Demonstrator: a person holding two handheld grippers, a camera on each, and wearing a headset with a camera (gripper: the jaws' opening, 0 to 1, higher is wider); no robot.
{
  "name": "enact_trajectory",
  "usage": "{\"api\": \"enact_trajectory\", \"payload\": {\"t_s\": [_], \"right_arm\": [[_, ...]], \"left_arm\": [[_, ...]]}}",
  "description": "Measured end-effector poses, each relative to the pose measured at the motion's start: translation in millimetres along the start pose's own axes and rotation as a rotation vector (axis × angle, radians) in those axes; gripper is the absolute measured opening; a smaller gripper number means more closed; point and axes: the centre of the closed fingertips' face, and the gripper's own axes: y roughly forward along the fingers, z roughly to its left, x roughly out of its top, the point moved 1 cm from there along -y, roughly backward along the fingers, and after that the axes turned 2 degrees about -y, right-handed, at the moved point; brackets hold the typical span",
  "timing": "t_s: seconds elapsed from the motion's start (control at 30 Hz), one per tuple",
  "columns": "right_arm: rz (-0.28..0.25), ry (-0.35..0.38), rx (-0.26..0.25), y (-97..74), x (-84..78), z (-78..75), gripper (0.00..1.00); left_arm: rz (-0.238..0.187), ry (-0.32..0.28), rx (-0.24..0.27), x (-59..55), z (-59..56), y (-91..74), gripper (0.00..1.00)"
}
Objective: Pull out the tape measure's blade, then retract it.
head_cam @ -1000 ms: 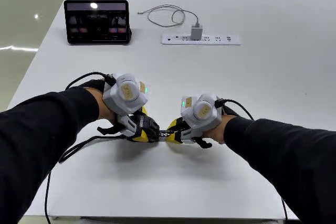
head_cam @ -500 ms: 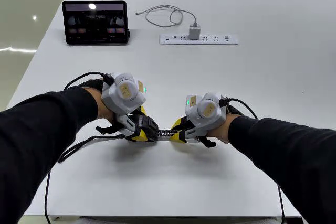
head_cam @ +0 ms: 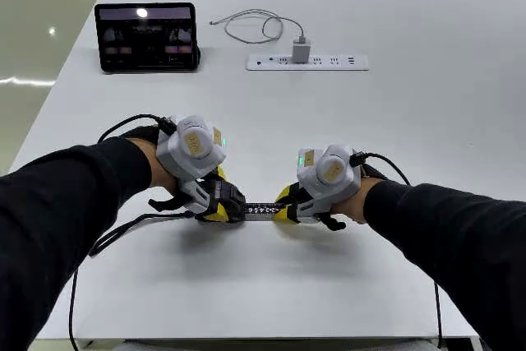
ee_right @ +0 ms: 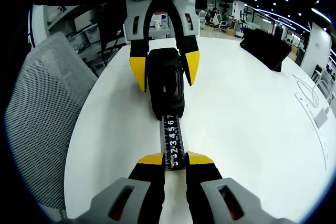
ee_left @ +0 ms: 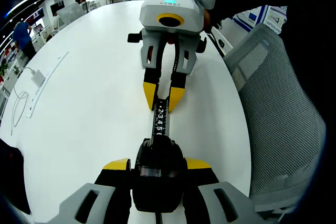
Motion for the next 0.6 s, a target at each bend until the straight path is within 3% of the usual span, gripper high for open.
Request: {"api": "enact_trajectory", "payload": {"t_s": [0.6], "right_arm": [[0.007,0.022,-0.008,-14.0,-13.8,-1.2,0.09]], "left_arm": [[-0.005,0.004,0.007,0.6,0.1,-0.5,0.33]]}}
